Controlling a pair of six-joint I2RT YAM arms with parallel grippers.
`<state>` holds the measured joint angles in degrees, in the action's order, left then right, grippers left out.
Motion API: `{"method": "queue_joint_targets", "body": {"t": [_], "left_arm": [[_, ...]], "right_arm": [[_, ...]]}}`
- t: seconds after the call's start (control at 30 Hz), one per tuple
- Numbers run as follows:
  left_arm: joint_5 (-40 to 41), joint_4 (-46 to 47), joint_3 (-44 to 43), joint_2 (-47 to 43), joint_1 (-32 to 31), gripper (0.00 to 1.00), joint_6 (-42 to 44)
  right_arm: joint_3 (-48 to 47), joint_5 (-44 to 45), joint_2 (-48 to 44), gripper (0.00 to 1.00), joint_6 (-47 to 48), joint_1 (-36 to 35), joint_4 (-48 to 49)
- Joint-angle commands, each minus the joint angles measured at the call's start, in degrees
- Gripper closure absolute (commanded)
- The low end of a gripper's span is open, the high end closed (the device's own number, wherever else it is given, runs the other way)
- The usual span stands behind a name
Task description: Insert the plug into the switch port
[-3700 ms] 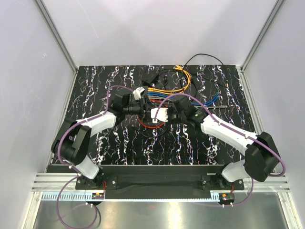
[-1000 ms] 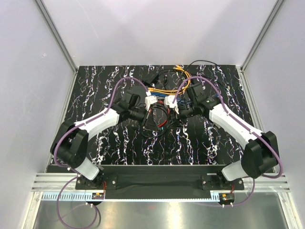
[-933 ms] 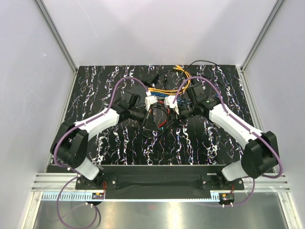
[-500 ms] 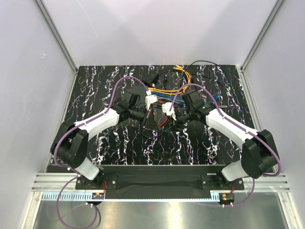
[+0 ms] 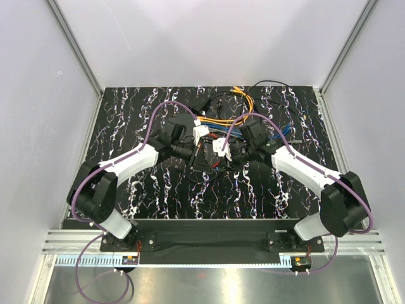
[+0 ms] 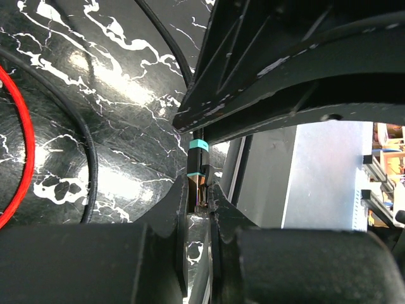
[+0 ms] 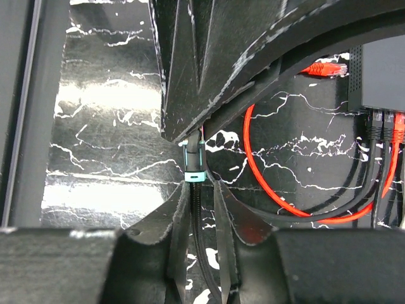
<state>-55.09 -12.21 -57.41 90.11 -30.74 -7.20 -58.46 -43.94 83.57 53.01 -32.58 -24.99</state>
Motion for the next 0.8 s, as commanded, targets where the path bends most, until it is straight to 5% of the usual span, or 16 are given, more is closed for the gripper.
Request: {"method": "queue_joint_targets", "body": {"t": [0.0,0.17,0.2,0.23,0.27,0.3,0.43,0.57,0.77], "left_arm": [[-3.36,3.59,-2.53,-0.28,-0.46,1.00,-0.01],[-3.45,4.03,-2.53,-0.02,-0.46,1.00,-0.36],[-3.53,4.12,-2.45,-0.19,-0.46,1.00,-0.62],[-3.53,4.30,-2.53,-0.11,-0.37,1.00,-0.97],[-3.53,4.38,-2.45,-0.19,-0.46,0.95,-1.06],[-3.53,4.47,-2.45,-0.19,-0.29,0.78,-1.58],[-2.48,4.82,-2.36,-1.51,2.61,0.52,-4.91],[-0.82,7.37,-3.67,-2.65,11.30,0.40,-10.90],[8.76,-3.25,-12.72,2.17,22.21,0.33,-4.93]], "right_arm": [[0.71,1.67,0.01,0.73,2.80,-0.47,1.53],[0.89,1.93,0.10,0.81,2.71,-0.64,1.88],[0.89,2.02,0.19,0.85,2.71,-0.73,2.05],[0.80,2.19,0.10,0.99,2.36,-0.73,2.31],[0.80,2.28,0.10,1.00,2.01,-0.73,2.40],[0.89,2.46,0.10,1.00,1.40,-0.73,3.19],[1.59,7.79,0.63,1.00,-3.61,-0.73,7.06],[-1.39,17.21,7.47,1.00,-5.73,-0.56,7.07],[-10.53,25.04,17.05,1.00,-6.78,-0.56,5.30]]}}
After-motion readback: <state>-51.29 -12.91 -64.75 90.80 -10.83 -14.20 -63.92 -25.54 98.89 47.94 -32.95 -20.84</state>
